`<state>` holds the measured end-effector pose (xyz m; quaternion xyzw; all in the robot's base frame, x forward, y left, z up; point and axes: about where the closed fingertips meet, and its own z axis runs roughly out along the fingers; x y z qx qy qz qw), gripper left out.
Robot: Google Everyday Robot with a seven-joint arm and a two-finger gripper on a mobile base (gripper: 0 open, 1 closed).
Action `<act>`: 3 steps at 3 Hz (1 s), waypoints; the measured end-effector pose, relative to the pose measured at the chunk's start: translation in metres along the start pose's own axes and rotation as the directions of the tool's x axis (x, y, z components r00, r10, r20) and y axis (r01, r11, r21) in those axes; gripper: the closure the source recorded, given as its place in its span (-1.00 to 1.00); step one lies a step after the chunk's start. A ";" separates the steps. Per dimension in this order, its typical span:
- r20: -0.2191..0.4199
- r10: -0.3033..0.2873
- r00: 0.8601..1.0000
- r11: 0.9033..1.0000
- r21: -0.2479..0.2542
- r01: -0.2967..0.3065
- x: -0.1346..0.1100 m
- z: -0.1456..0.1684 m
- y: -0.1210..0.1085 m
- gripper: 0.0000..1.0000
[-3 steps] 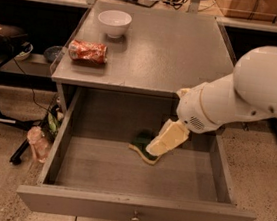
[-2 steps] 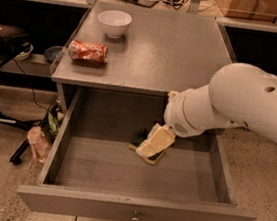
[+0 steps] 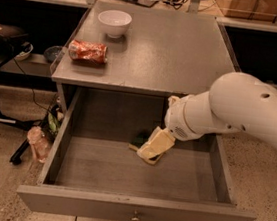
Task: Pick sponge from top drawer and place on counter
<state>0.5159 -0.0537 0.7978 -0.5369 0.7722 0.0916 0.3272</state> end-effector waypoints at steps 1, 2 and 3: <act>0.052 0.036 0.998 0.999 -0.007 -0.036 0.014 0.014 -0.008 -1.00; 0.088 0.055 0.995 0.998 -0.008 -0.055 0.025 0.024 -0.016 -1.00; 0.080 0.050 0.996 0.999 -0.024 -0.048 0.034 0.050 -0.023 -1.00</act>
Offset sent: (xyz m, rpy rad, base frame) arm 0.0321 -0.0263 -0.0462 0.1555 -0.0094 -0.0327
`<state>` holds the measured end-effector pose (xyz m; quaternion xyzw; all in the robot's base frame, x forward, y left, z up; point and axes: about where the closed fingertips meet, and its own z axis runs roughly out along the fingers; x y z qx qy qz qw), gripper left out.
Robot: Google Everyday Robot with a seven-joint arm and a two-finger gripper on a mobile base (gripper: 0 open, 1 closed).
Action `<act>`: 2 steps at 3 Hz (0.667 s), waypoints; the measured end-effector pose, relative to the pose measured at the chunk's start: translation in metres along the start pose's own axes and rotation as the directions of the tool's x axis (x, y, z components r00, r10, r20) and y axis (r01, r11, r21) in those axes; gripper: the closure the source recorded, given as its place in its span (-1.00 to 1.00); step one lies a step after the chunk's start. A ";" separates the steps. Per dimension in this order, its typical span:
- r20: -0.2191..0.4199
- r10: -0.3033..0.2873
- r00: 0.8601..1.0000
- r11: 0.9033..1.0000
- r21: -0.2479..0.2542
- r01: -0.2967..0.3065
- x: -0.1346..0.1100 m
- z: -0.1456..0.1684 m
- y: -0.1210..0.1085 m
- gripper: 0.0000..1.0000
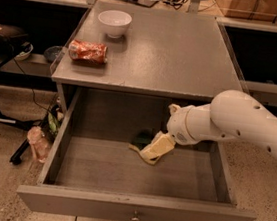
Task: Pick sponge from top drawer and place on counter
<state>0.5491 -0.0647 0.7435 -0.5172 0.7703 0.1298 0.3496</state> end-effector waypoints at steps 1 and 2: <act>0.000 0.000 1.000 1.000 0.000 0.000 0.000 0.000 0.000 -1.00; -0.022 -0.026 0.999 1.000 -0.005 0.026 0.001 0.008 0.005 -1.00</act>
Offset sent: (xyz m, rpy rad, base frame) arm -0.0022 0.0073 -0.0024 -0.0395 -0.0103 0.0328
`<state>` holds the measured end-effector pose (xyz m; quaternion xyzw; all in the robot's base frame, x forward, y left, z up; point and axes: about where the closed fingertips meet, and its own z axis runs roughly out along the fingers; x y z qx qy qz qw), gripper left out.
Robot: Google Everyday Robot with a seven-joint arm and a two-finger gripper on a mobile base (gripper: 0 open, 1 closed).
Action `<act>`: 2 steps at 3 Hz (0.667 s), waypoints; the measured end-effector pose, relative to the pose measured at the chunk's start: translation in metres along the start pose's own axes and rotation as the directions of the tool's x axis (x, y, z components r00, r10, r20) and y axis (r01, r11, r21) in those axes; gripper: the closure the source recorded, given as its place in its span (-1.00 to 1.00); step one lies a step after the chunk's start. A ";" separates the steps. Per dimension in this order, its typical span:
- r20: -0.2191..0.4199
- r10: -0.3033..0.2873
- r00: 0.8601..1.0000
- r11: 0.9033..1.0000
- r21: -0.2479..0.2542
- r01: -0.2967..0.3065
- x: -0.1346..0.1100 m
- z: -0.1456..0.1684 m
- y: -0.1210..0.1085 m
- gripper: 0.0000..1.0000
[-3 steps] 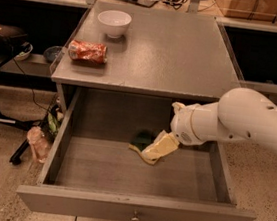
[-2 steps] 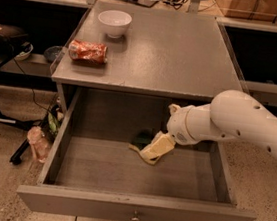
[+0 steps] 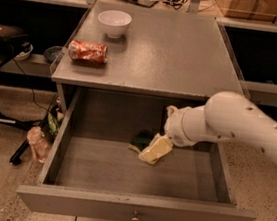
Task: Pick sponge from top drawer and place on counter
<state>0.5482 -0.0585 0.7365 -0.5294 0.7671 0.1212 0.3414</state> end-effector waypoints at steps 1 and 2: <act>-0.028 0.005 1.000 1.000 0.004 -0.005 0.006 0.019 0.002 -1.00; -0.079 0.037 0.996 0.999 0.043 -0.033 0.029 0.055 -0.006 -1.00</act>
Offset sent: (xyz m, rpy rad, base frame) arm 0.0350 0.0054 -0.0851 -0.1022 0.0162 -0.1179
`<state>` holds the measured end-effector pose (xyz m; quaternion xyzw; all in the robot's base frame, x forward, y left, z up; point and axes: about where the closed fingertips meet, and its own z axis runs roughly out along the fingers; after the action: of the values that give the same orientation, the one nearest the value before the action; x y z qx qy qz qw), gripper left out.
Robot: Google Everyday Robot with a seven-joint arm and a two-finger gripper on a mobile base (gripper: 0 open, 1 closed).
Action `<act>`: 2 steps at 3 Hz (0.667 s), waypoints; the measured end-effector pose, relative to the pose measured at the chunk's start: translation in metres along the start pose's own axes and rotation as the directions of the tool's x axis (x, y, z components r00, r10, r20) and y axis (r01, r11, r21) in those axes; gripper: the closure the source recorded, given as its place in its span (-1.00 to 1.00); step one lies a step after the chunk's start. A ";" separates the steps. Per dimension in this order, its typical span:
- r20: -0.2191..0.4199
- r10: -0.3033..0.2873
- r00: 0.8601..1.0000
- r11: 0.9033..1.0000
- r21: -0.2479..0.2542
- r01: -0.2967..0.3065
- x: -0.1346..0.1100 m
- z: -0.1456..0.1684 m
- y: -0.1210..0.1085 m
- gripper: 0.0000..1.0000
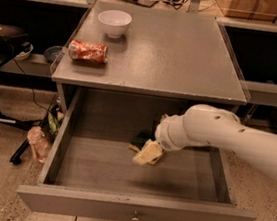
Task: Pick sponge from top drawer and place on counter
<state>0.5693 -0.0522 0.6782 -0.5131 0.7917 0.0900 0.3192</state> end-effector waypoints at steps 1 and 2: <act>-0.022 0.023 0.999 1.000 0.014 -0.023 0.012 0.018 -0.006 -1.00; -0.045 0.042 0.998 0.999 -0.011 -0.043 0.024 0.039 -0.009 -1.00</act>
Offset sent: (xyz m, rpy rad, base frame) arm 0.0273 -0.0072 -0.0710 -0.0241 0.0983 -0.0419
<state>0.5866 -0.0559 0.6352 -0.5000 0.8088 0.0898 0.2964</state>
